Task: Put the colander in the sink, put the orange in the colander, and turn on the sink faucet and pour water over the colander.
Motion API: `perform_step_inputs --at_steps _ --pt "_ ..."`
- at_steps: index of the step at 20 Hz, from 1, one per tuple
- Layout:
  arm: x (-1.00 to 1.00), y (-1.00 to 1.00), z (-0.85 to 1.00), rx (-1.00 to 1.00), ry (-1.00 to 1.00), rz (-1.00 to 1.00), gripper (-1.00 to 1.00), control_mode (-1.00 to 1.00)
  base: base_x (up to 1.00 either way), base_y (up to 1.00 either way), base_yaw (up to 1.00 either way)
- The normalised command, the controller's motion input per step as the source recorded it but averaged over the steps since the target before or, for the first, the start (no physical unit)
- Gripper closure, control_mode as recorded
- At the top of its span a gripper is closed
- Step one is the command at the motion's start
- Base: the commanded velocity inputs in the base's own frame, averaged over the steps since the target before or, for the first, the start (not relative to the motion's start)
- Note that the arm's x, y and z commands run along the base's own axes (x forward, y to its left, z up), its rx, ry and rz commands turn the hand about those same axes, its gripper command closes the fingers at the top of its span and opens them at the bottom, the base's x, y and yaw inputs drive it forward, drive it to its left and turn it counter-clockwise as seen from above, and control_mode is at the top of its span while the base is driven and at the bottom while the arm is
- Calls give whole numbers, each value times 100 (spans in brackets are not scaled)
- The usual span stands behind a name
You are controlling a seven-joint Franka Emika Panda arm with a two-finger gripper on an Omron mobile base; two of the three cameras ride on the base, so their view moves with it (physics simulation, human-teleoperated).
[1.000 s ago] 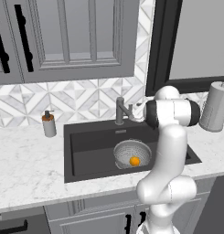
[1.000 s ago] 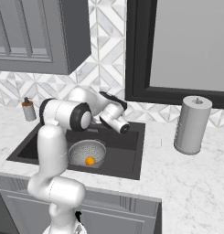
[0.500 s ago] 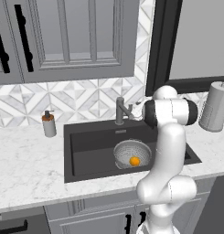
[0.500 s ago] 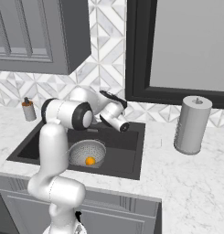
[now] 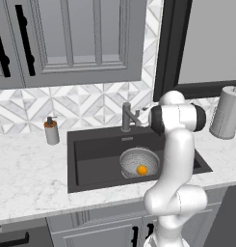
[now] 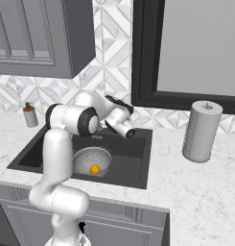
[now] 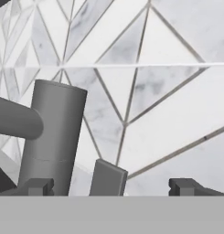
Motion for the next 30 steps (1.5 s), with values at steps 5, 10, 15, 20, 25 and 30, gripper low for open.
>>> perform_step_inputs --at_steps 5,10,15,20,25,30 --pt "13 0 0 0 0 -1 -100 -100 0 0 0" --pt "7 0 -3 0 0 0 -100 -100 0 0 0" --pt "4 2 -4 0 0 -1 -100 -100 0 0 0" --pt "8 5 -4 0 0 -3 -100 -100 0 0 0" --pt "8 1 -3 0 0 -2 -100 -100 0 0 0" --pt "8 0 -4 0 0 -1 100 -100 0 0 0"
